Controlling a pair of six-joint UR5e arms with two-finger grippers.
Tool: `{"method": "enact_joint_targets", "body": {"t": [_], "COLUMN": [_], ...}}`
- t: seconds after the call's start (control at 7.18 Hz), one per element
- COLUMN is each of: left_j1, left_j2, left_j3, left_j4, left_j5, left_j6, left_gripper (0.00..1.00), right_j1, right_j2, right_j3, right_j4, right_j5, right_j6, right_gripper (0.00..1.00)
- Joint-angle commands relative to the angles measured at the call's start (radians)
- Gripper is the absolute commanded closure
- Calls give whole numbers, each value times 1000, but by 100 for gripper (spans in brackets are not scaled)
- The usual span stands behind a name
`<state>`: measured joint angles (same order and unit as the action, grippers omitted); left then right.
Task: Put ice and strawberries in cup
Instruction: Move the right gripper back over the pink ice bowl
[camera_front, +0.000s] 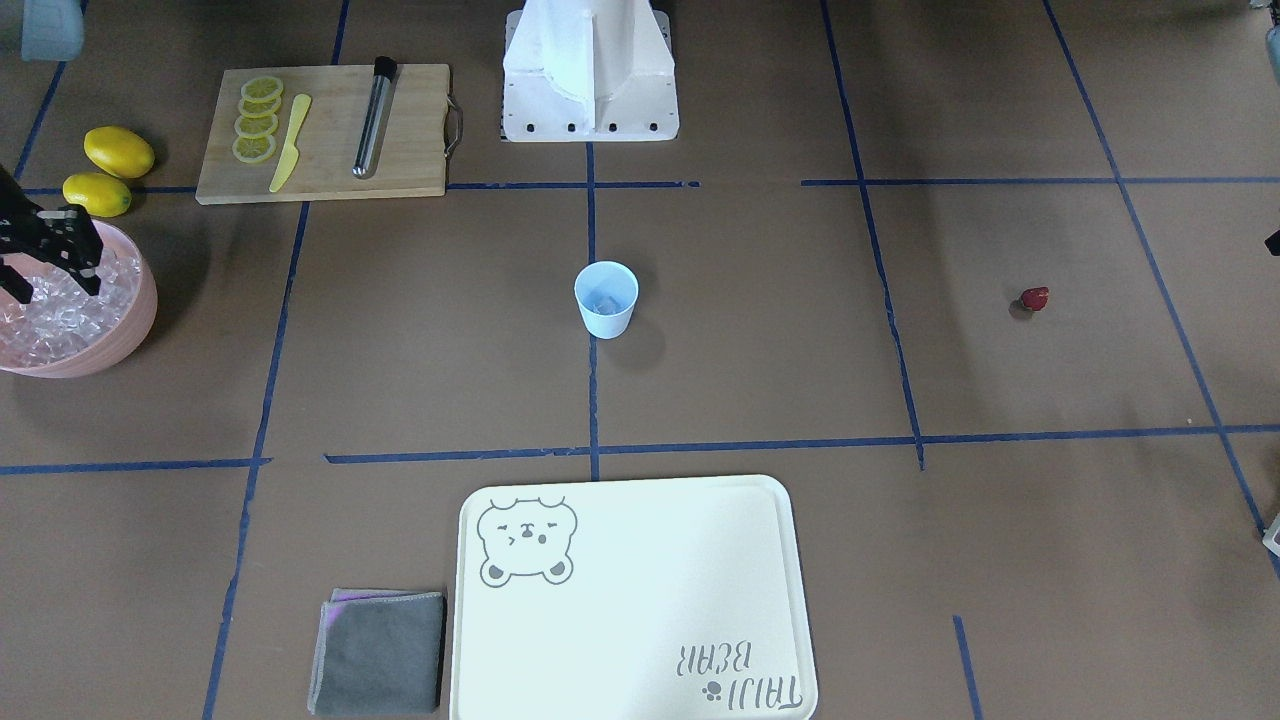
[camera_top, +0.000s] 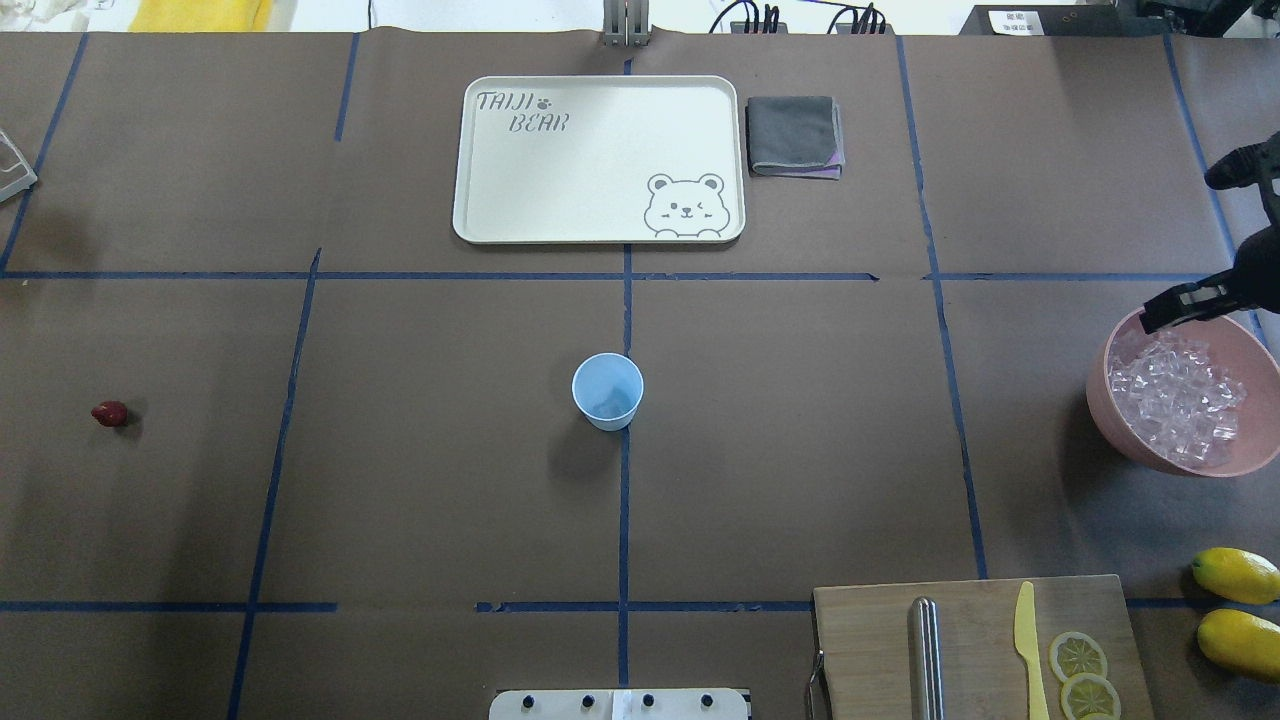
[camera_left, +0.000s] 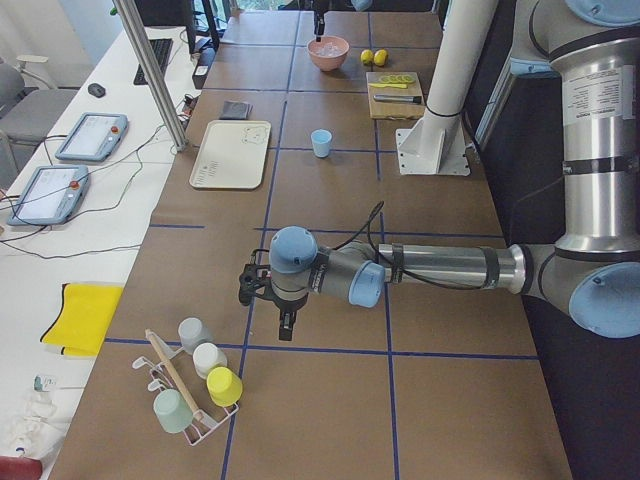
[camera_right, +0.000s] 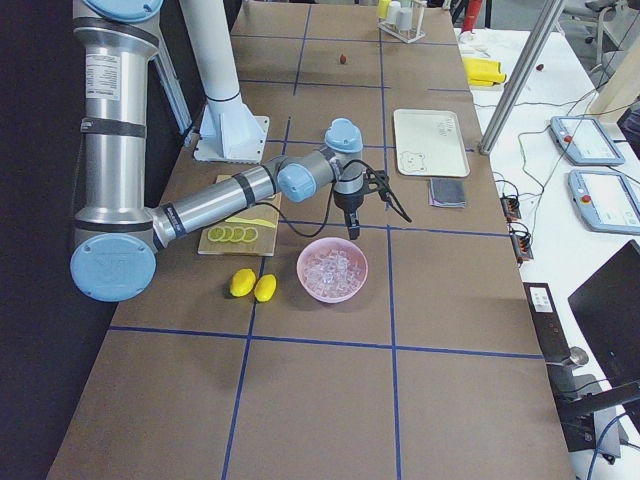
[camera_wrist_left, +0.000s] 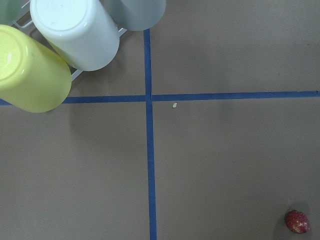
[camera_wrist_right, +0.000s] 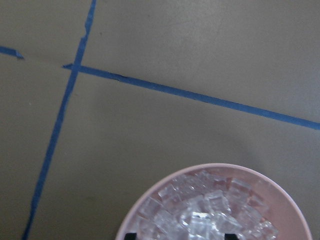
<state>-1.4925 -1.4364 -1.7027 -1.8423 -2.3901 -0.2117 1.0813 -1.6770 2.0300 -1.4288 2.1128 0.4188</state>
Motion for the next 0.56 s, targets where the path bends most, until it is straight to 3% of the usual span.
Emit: {"method": "enact_joint_targets", "body": {"t": [0.0, 0.14, 0.42], "left_j1": [0, 0, 0], "left_j2": [-1, 1, 1], "left_j3": [1, 0, 0], "left_j4": [0, 0, 0], "left_j5": [0, 0, -1], "left_j6": [0, 0, 0], "left_gripper": [0, 0, 0], "right_j1": [26, 25, 20], "right_j2": [-79, -82, -73], "right_j3": [-17, -37, -56], "right_j4": [1, 1, 1], "right_j5": [-11, -11, -11], "right_j6": [-233, -267, -258], "right_gripper": [31, 22, 19]}}
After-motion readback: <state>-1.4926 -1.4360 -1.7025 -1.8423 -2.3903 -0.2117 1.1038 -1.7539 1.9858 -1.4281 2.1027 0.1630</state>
